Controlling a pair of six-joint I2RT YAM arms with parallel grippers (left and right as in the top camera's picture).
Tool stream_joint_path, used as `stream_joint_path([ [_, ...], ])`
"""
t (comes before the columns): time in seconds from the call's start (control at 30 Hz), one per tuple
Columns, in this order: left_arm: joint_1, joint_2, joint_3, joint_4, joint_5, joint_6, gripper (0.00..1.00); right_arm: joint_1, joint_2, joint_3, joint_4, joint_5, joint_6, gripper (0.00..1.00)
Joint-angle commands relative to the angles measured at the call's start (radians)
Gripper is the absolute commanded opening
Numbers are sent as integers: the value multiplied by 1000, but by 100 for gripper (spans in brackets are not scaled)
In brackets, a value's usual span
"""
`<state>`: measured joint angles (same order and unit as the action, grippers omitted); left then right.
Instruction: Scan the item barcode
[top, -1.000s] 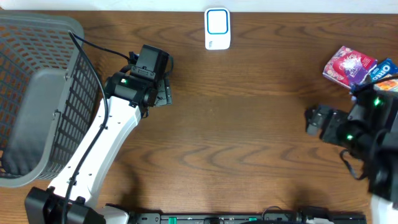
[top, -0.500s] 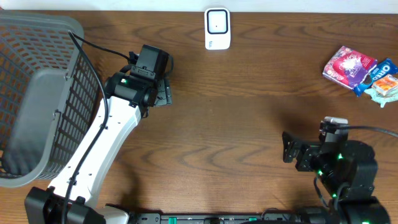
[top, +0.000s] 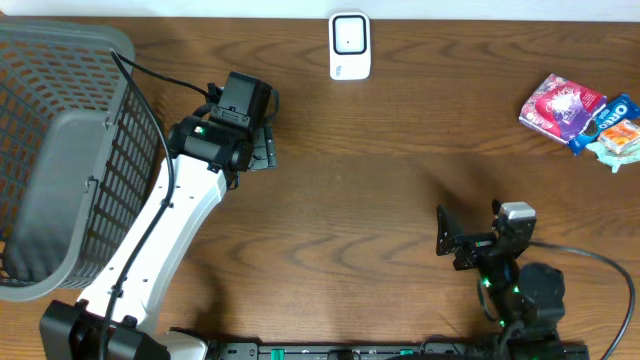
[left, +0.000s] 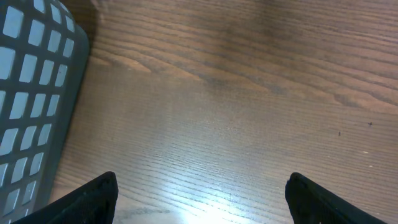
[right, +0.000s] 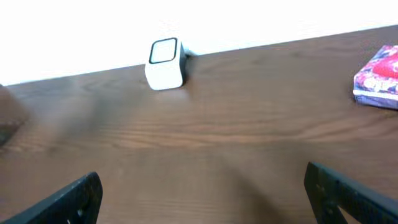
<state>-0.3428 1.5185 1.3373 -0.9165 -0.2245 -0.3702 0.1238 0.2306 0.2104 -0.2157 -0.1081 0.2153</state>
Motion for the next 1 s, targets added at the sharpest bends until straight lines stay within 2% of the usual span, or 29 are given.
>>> stream_joint_path([
  [0.0,1,6,7,-3,-20,-9,86,-11,-72,-90,96,0,-23,99],
  [0.33,1,6,7,-3,-19,-9,86,-50,-195,-200,206,2,-82,99],
  [0.53,1,6,7,-3,-20,-9,86,-91,-226,-205,195,14,-87,99],
  [0.77,1,6,7,-3,-19,-9,86,-97,-226,-205,145,15,-202,99],
  [0.97,1,6,7,-3,-20,-9,86,-96,-226,-205,145,21,-207,99],
])
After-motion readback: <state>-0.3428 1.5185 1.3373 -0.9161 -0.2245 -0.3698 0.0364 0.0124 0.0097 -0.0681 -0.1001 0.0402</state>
